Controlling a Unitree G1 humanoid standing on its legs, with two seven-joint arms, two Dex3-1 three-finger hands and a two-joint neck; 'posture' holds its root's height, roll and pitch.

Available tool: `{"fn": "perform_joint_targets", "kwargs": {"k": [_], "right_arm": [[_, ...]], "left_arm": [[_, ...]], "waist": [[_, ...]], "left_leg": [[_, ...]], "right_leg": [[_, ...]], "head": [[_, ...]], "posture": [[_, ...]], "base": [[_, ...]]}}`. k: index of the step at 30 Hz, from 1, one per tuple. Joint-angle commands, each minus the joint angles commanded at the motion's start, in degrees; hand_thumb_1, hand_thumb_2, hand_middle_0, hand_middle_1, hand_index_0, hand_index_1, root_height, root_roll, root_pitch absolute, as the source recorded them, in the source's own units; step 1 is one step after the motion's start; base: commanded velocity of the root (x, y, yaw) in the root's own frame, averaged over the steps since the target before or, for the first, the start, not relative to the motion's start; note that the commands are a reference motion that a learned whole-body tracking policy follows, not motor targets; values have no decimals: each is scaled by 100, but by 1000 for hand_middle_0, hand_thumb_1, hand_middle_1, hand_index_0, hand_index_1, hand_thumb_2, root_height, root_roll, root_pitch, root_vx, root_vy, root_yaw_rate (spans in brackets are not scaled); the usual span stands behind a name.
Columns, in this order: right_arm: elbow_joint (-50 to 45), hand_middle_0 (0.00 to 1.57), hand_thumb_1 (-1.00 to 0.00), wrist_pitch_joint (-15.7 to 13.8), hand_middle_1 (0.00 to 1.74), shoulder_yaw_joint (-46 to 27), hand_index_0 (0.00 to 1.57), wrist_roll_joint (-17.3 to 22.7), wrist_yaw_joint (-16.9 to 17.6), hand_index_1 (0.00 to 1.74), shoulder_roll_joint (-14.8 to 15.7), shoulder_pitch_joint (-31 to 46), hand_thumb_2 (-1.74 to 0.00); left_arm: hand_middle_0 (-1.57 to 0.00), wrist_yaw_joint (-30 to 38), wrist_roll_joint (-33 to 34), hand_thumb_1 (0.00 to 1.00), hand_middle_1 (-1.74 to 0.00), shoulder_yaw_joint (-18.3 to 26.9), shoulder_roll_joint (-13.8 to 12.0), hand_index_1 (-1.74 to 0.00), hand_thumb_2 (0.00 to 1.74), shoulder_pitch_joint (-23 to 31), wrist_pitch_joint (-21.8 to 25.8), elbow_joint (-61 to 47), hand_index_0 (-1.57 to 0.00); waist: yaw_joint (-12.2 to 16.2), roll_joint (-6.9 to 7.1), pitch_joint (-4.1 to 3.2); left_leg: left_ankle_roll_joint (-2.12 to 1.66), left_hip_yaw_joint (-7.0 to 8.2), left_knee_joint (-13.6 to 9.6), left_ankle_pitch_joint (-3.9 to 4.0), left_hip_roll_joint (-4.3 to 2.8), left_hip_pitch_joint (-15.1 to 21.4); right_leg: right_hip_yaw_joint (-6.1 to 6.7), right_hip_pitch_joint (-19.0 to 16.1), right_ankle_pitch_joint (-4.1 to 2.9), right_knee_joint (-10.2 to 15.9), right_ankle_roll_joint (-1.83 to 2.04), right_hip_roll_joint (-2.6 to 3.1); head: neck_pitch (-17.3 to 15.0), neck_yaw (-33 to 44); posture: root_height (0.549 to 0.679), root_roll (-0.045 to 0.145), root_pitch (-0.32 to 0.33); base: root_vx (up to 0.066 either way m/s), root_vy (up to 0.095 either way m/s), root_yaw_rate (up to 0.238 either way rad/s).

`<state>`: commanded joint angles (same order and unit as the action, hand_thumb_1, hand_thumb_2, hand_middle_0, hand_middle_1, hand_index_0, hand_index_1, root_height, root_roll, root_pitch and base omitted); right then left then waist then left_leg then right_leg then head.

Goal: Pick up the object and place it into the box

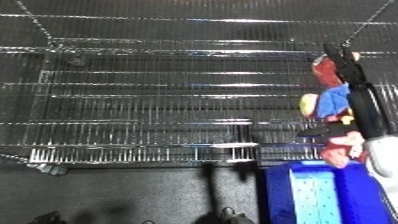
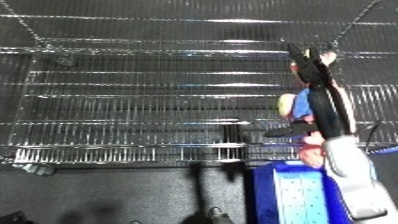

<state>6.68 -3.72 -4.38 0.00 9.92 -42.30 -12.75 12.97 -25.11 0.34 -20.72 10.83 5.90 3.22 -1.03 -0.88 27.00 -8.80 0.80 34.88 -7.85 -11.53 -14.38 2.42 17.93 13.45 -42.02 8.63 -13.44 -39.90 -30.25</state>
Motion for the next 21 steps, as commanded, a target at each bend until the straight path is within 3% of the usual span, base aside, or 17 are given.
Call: {"fn": "perform_joint_targets", "kwargs": {"k": [8,12,21], "right_arm": [[596,0,0,37,0,-129,0,236,53,0,-307,-65,0],[997,0,0,62,0,-113,0,345,84,0,-455,-180,0],[2034,0,0,153,0,311,0,380,88,0,-939,-941,0]], "left_arm": [[-1570,-70,-99,1000,-1740,-172,-109,-1740,1740,-74,4,13,-1570],[-1570,-97,-184,1000,-1740,-283,-158,-1740,1740,-111,29,36,-1570],[-1570,-145,-354,1000,-1740,-598,-257,-1740,1740,-21,126,89,-1570]], "waist": [[83,-94,15],[122,-200,28],[162,-537,35]], "left_leg": [[-20,51,-68,36,-19,8],[-27,94,-121,57,-18,15],[-52,161,-62,47,31,-79]], "right_leg": [[47,102,4,-6,1,-3],[83,174,-15,-12,18,-21],[186,368,-85,-27,20,-83]], "head": [[26,-743],[289,-1637],[808,-2712]], "posture": [[629,51,-138],[630,55,-133],[628,66,-122]], "base": [[19,-38,-52],[16,-27,-66],[8,-6,-68]]}}
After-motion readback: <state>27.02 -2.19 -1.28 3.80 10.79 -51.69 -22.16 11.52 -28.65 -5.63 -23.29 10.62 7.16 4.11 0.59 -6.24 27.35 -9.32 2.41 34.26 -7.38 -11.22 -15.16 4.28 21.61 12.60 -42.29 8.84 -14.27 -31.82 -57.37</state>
